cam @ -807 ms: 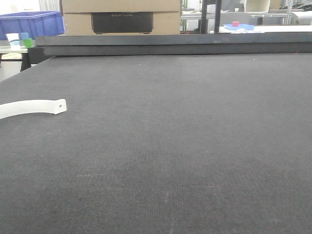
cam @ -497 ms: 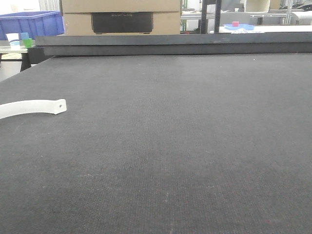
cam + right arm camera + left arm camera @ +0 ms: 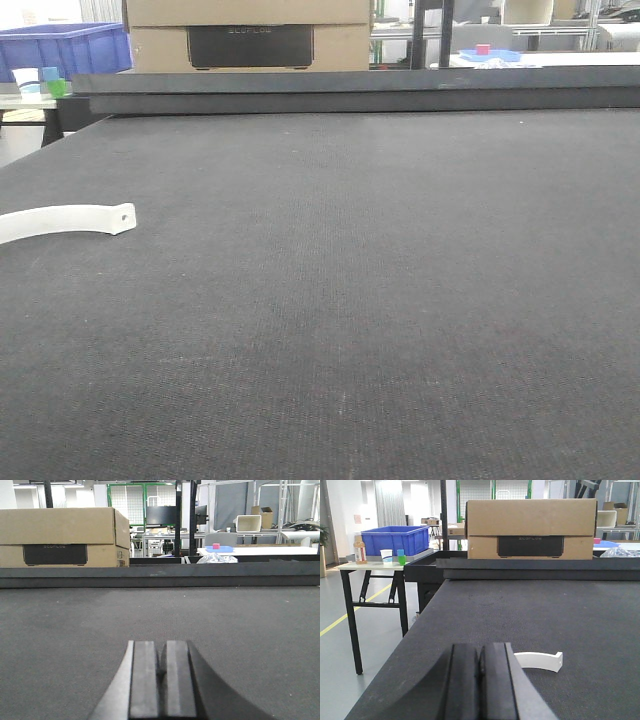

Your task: Grab PVC pipe and place in blue bin

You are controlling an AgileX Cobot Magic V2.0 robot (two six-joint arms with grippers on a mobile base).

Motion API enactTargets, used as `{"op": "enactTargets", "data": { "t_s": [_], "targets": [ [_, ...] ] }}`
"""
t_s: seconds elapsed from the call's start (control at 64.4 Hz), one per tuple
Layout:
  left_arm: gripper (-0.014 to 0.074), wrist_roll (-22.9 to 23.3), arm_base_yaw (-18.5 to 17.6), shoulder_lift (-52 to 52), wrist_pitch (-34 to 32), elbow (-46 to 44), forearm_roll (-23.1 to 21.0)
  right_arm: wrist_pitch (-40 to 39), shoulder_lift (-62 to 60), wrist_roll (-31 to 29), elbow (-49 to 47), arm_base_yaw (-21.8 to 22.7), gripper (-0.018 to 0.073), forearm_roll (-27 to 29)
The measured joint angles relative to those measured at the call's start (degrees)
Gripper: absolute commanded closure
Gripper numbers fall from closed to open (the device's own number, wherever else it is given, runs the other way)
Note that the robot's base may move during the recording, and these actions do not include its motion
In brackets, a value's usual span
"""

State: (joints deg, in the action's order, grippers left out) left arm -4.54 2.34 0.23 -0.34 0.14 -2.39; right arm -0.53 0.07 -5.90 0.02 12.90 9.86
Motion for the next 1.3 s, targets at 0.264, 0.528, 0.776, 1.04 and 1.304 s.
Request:
{"op": "enactTargets", "data": {
  "t_s": [0.264,0.528,0.776,1.04,1.304],
  "targets": [
    [0.0707,0.0,0.0,0.0,0.0,0.0,0.0,-0.6,0.0,0.0,0.0,0.0,0.0722,0.0],
    [0.0707,0.0,0.0,0.0,-2.9,0.0,0.0,-3.5,0.0,0.0,-0.9,0.0,0.0722,0.0],
    [0.0707,0.0,0.0,2.7,5.1,-14.6,1.0,-1.6,2.7,-5.2,-15.2,0.0,0.0722,-1.2],
    [0.0707,0.0,0.0,18.2,20.4,-36.7,3.4,10.9,19.2,-7.0,-34.8,0.0,0.0722,-1.3],
    [0.0707,0.0,0.0,39.6,42.1,-56.5,4.2,33.3,38.1,-7.2,-49.4,0.0,0.0722,-1.3]
  ]
}}
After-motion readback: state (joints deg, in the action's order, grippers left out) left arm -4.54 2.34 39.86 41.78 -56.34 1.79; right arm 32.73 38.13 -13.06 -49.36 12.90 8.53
